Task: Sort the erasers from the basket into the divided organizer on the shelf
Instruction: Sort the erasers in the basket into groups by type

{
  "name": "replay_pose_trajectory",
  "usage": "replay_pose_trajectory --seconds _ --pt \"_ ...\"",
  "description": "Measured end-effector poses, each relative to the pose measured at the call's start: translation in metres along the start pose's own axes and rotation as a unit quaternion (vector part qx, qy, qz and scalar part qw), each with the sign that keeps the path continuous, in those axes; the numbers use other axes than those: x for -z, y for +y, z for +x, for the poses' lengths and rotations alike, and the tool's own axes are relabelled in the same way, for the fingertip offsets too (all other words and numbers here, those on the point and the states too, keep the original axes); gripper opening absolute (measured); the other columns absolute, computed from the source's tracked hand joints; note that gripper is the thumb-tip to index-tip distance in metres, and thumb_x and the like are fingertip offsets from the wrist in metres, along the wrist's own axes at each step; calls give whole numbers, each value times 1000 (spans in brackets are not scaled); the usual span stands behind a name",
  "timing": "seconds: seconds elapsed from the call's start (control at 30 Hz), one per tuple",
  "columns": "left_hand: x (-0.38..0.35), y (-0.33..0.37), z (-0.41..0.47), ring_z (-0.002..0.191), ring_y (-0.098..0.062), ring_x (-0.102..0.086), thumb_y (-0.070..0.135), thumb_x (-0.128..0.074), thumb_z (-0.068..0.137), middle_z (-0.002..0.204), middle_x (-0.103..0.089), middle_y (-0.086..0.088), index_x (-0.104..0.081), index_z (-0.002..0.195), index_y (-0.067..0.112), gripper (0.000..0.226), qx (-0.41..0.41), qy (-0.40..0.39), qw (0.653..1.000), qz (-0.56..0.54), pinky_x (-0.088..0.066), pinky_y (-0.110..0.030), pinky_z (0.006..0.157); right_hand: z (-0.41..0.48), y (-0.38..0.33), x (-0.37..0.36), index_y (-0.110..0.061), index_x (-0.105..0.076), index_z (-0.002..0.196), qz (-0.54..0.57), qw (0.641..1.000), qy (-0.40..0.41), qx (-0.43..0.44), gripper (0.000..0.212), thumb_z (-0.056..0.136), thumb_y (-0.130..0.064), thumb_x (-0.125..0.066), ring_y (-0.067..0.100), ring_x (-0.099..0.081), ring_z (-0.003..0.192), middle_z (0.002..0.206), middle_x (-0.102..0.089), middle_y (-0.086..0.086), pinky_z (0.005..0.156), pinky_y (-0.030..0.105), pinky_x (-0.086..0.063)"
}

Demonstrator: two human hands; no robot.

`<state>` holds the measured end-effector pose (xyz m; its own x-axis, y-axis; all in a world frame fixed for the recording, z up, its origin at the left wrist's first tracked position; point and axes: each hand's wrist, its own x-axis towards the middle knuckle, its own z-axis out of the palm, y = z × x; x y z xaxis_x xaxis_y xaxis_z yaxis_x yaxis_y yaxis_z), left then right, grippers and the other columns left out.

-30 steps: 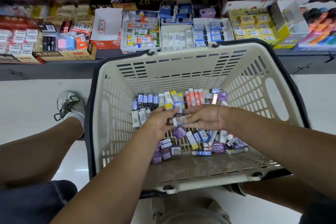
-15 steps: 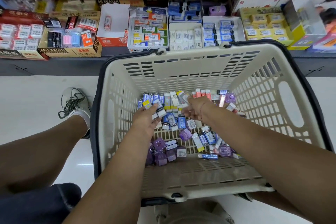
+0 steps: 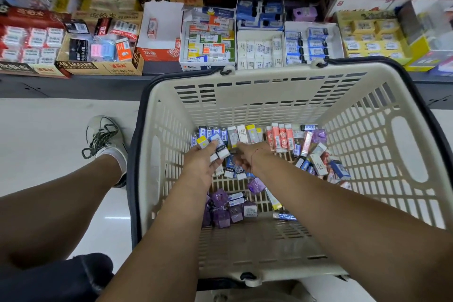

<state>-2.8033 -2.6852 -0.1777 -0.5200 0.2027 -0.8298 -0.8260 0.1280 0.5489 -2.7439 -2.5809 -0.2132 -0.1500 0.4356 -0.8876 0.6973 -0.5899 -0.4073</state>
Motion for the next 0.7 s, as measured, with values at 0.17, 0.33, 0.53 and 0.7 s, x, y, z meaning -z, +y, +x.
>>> replay_pose_trajectory --seconds 0.17,0.33,0.53,0.7 --pt "1 0 2 78 -16 -60 8 -62 92 89 -62 -5 -59 84 12 9 5 5 1000 -3 -51 -25 63 -7 -3 12 -2 -66 103 -268 942 43 195 28 90 -27 -64 15 -60 63 78 -70 10 67 26 -52" --pt "0 0 1 78 -16 -60 7 -62 91 86 -61 -3 -58 81 13 12 17 13 1000 -8 -50 -26 63 -2 -8 24 -18 -48 129 -426 849 83 300 52 83 -27 -71 28 -63 97 109 -66 9 81 36 -54" --pt "3 0 0 78 -16 -57 8 -63 90 86 -58 -3 -56 81 13 13 36 26 999 -19 -51 -26 65 7 -4 16 -15 -44 135 -452 832 96 308 55 86 -26 -68 28 -64 97 107 -68 9 79 37 -54" --pt "8 5 1 99 -24 -58 12 -64 91 102 -59 -8 -58 86 11 8 47 39 997 -39 -49 -27 62 8 -2 12 -9 -52 106 -468 820 137 301 25 89 -22 -65 27 -61 82 85 -63 7 63 29 -46"
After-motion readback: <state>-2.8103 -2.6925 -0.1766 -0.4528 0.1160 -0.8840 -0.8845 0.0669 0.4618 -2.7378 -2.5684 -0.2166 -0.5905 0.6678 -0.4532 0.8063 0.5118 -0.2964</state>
